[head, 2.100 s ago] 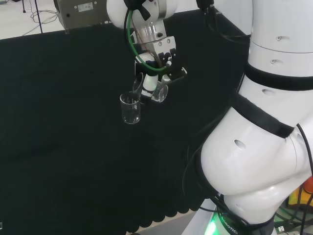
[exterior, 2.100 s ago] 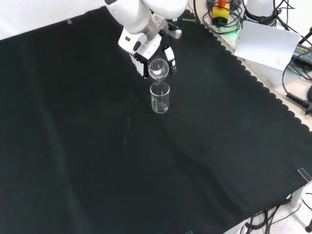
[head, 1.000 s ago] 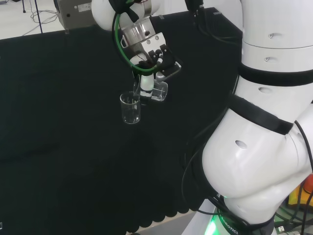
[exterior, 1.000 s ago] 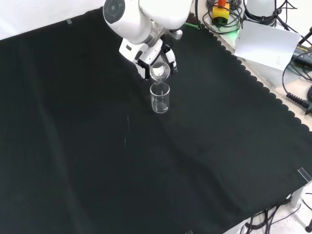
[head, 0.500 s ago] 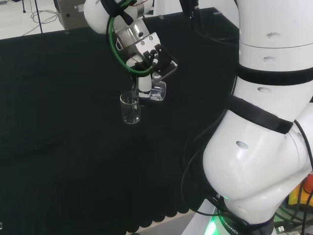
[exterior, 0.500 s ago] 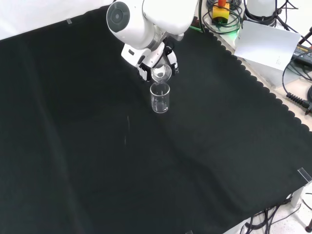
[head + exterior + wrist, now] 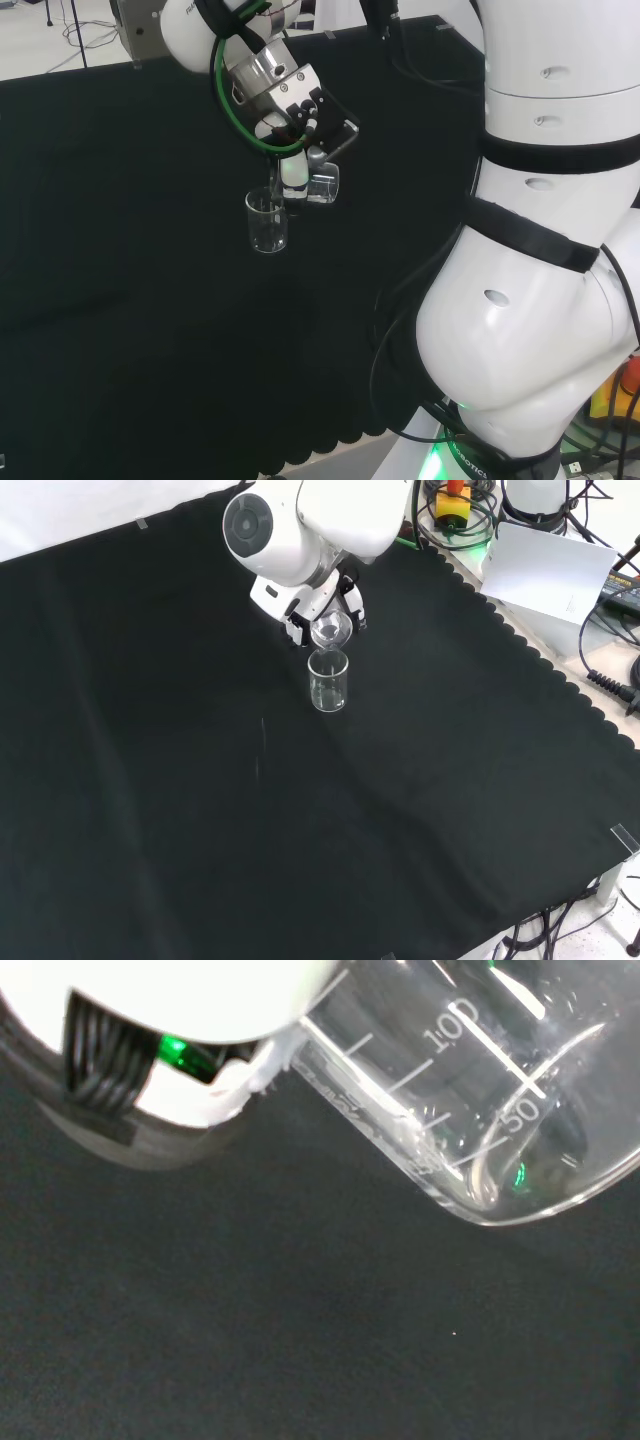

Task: Pour the water from the handheld beaker into the one on the table.

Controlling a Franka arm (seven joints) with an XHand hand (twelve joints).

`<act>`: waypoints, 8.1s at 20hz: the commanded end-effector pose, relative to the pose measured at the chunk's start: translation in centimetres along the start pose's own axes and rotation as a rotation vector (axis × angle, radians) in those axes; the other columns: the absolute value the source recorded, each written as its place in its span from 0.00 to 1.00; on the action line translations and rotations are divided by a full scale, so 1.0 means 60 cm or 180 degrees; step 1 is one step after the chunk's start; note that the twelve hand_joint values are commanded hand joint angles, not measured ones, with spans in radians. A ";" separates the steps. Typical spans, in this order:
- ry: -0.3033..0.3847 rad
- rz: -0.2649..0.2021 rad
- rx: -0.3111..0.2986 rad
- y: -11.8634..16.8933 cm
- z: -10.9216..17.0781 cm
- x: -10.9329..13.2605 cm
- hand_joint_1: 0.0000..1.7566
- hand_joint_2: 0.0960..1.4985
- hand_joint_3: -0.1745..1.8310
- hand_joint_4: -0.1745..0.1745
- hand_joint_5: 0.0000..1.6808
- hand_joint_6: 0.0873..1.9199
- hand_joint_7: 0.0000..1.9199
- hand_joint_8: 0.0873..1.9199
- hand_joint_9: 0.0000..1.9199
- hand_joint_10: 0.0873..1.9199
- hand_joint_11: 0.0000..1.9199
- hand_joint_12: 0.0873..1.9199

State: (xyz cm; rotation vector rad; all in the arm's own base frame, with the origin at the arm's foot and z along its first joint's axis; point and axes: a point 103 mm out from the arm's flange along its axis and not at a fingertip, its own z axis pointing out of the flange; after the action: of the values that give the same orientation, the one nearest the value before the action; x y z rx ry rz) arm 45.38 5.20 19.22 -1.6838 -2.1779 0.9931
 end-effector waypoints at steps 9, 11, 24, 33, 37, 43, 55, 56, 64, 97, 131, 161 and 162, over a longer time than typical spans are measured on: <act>-0.0227 0.0067 0.0143 0.006 -0.001 0.007 0.75 0.38 0.46 0.00 0.72 0.39 0.66 0.38 0.78 0.34 0.65 0.38; -0.0237 0.0083 0.0168 0.008 0.001 0.006 0.75 0.38 0.46 0.00 0.72 0.39 0.66 0.38 0.78 0.34 0.65 0.38; -0.0321 0.0109 0.0206 0.007 -0.017 0.011 0.75 0.38 0.46 0.00 0.72 0.39 0.66 0.38 0.78 0.34 0.65 0.38; -0.0401 0.0143 0.0266 0.003 -0.026 0.016 0.75 0.38 0.46 0.00 0.72 0.39 0.66 0.38 0.78 0.34 0.65 0.38; -0.0433 0.0163 0.0296 0.003 -0.029 0.019 0.75 0.38 0.46 0.00 0.72 0.39 0.66 0.38 0.78 0.34 0.65 0.38; -0.0480 0.0158 0.0301 0.001 -0.036 0.025 0.75 0.38 0.46 0.00 0.72 0.39 0.65 0.38 0.78 0.34 0.65 0.38; -0.0570 0.0219 0.0409 0.004 -0.039 0.032 0.75 0.38 0.46 0.00 0.72 0.39 0.65 0.38 0.78 0.35 0.65 0.38; -0.0600 0.0227 0.0417 0.005 -0.039 0.033 0.75 0.38 0.46 0.00 0.72 0.39 0.65 0.38 0.78 0.35 0.65 0.38; -0.0630 0.0257 0.0465 0.006 -0.041 0.038 0.75 0.38 0.46 0.00 0.72 0.39 0.65 0.38 0.78 0.35 0.65 0.38; -0.0625 0.0291 0.0550 0.007 -0.049 0.037 0.75 0.38 0.46 0.00 0.71 0.39 0.65 0.39 0.78 0.35 0.66 0.38; -0.0558 0.0157 0.0410 -0.002 -0.063 0.032 0.74 0.37 0.47 0.00 0.71 0.40 0.65 0.39 0.78 0.35 0.66 0.38; 0.0877 -0.0855 -0.0993 -0.004 -0.046 -0.084 0.74 0.38 0.46 0.00 0.71 0.40 0.65 0.39 0.78 0.35 0.65 0.38; 0.0910 -0.0878 -0.1044 -0.004 -0.045 -0.088 0.74 0.38 0.46 0.00 0.71 0.40 0.65 0.39 0.78 0.35 0.65 0.38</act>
State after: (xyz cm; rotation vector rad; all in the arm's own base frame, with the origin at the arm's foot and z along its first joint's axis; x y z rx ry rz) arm 47.80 3.60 22.39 -1.4879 -2.3485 0.5507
